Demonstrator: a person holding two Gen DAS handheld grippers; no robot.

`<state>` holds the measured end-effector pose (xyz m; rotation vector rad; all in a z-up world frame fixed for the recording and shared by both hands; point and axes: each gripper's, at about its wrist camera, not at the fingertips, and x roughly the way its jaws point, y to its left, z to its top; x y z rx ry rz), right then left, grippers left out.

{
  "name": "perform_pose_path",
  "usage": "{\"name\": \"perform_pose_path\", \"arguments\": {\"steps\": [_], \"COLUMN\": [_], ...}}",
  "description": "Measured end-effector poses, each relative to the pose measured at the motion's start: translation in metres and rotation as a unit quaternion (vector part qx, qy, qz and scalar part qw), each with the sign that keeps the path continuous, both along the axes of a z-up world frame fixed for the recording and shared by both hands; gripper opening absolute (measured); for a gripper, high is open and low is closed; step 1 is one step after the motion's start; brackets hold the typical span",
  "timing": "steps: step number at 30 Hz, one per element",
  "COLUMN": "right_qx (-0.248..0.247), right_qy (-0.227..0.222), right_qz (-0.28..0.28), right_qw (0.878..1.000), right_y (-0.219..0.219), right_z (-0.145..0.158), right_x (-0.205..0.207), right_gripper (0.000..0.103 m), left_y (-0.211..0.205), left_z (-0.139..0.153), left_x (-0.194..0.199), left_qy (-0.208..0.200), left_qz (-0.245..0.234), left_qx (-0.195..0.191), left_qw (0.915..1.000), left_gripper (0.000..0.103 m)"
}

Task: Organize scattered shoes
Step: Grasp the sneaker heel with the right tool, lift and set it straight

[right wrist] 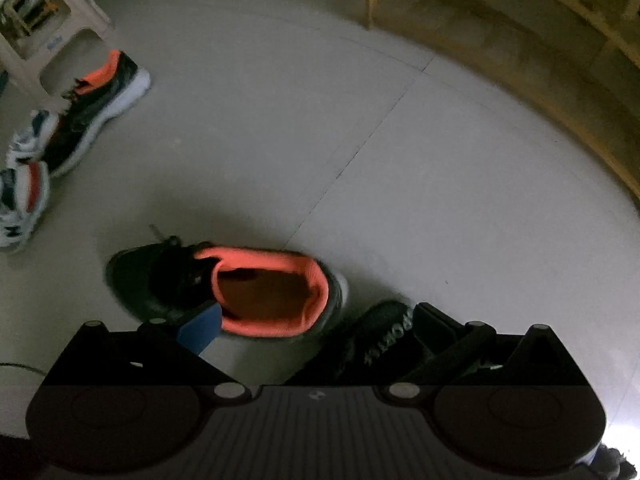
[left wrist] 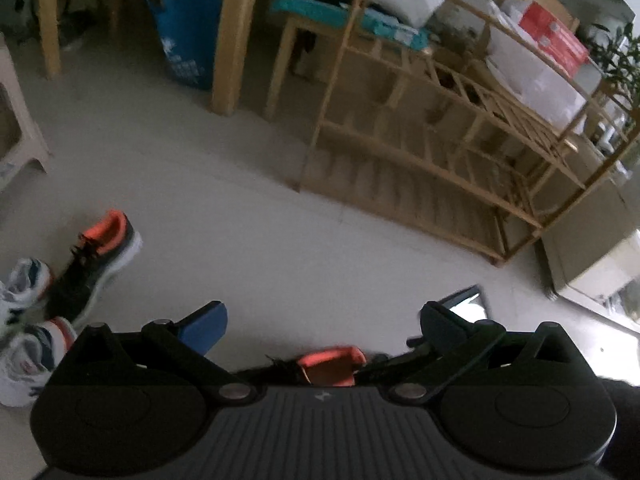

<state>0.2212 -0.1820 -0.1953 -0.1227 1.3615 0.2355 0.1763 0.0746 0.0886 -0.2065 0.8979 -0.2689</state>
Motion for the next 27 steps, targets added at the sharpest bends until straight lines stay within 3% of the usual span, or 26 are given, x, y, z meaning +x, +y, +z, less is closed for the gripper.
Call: {"name": "perform_pose_path", "arguments": {"steps": [3,6,8,9,10,12,14,17,19,24,27], "right_qx": [-0.011,-0.014,-0.020,-0.022,-0.022,-0.050,-0.071,-0.093,-0.105,-0.136,-0.147], "right_qy": [0.022,0.036,0.044,0.054,0.059,0.053,0.040,0.012,-0.007,-0.032,-0.039], "right_qz": [-0.016,-0.027,-0.014,-0.005,0.000,0.039,0.081,0.189,0.264,0.390,0.439], "right_qw": [1.000,0.999,0.999,0.998,0.998,0.997,0.993,0.978,0.959,0.910,0.886], "right_y": [0.002,0.004,0.010,0.014,0.016,0.027,0.035,0.050,0.058,0.067,0.066], "right_z": [-0.031,-0.056,-0.069,-0.079,-0.083,-0.096,-0.099,-0.098,-0.098,-0.100,-0.101], "right_x": [0.016,0.027,0.029,0.031,0.032,0.030,0.030,0.032,0.032,0.030,0.028], "right_gripper": [0.101,0.098,0.083,0.069,0.044,0.025,0.021,0.020,0.019,0.019,0.019], "left_y": [0.005,0.010,0.012,0.016,0.020,0.025,0.027,0.028,0.027,0.019,0.015], "left_z": [0.016,0.028,0.027,0.025,0.024,0.019,0.017,0.017,0.018,0.016,0.016], "left_x": [0.001,0.005,0.010,0.012,0.015,0.019,0.019,0.018,0.017,0.018,0.018], "left_qy": [-0.018,-0.035,-0.035,-0.030,-0.024,-0.010,-0.008,-0.011,-0.011,-0.008,-0.006], "left_qz": [0.009,0.022,0.032,0.040,0.047,0.058,0.060,0.059,0.058,0.047,0.041], "left_qx": [-0.029,-0.034,-0.038,-0.041,-0.043,-0.045,-0.045,-0.040,-0.044,-0.046,-0.046], "left_qw": [0.9994,0.9986,0.9981,0.9979,0.9977,0.9973,0.9972,0.9974,0.9973,0.9978,0.9981], "left_gripper": [0.103,0.103,0.103,0.103,0.103,0.103,0.103,0.103,0.103,0.103,0.103]}}
